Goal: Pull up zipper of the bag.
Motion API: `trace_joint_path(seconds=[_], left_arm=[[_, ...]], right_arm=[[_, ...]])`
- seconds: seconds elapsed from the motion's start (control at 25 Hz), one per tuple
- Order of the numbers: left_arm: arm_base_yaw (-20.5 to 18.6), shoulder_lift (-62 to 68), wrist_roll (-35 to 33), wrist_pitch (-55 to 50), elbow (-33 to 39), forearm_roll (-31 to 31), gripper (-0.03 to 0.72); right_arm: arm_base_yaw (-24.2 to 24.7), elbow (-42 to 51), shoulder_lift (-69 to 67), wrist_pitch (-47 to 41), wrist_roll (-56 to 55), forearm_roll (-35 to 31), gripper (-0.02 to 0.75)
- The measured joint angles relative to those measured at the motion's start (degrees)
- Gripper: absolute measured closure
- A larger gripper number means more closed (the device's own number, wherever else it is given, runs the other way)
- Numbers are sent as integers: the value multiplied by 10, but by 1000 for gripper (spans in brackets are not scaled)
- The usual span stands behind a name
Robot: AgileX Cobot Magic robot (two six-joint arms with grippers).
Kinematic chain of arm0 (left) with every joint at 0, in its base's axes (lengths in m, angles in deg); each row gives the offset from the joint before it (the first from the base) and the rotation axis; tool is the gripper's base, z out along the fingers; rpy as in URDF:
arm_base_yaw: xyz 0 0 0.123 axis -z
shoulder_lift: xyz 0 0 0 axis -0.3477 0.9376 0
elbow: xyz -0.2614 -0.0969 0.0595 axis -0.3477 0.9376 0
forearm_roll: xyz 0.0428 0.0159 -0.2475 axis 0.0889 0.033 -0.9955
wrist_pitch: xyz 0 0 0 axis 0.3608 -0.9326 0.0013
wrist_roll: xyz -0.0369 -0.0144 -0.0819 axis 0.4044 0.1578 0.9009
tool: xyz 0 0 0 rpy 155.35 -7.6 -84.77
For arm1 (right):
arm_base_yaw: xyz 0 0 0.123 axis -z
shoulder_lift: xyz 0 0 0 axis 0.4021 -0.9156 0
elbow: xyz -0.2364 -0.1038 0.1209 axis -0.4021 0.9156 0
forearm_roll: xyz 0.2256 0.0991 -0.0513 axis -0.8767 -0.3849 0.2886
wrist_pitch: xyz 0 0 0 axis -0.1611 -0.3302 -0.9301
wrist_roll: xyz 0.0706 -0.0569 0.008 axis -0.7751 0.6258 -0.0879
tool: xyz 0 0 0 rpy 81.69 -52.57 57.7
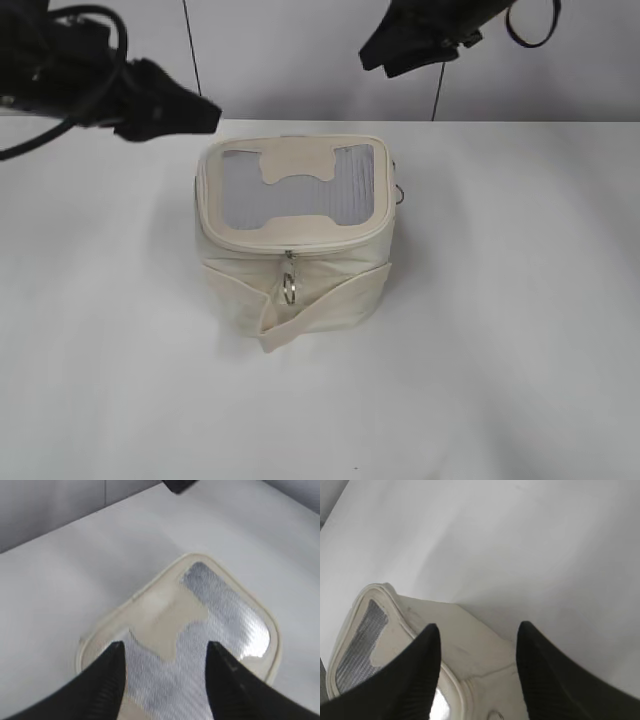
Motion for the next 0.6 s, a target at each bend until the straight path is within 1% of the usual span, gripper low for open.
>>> trace_joint_path(seconds=[0.08, 0.16, 0.32, 0.4, 0.48, 0.52, 0.6], left_arm=[[-1, 47, 0, -33, -67, 3, 295], [-1, 107, 1, -64, -136, 8, 295], [-1, 218, 10, -130, -280, 30, 295], [2, 261, 14, -164, -346, 53, 293], [13, 297, 25, -189, -397, 91, 293], [20, 314, 31, -201, -422, 106, 293], [35, 345, 45, -222, -460, 129, 293]], right_arm=[[18, 56, 24, 1, 15, -2, 342], [34, 136, 63, 18, 39, -10, 342], [56, 351, 171, 134, 129, -46, 342], [62, 461, 223, 200, 200, -77, 342], [64, 545, 259, 251, 275, -125, 342], [65, 583, 271, 275, 316, -151, 342], [66, 633, 277, 287, 383, -214, 342]])
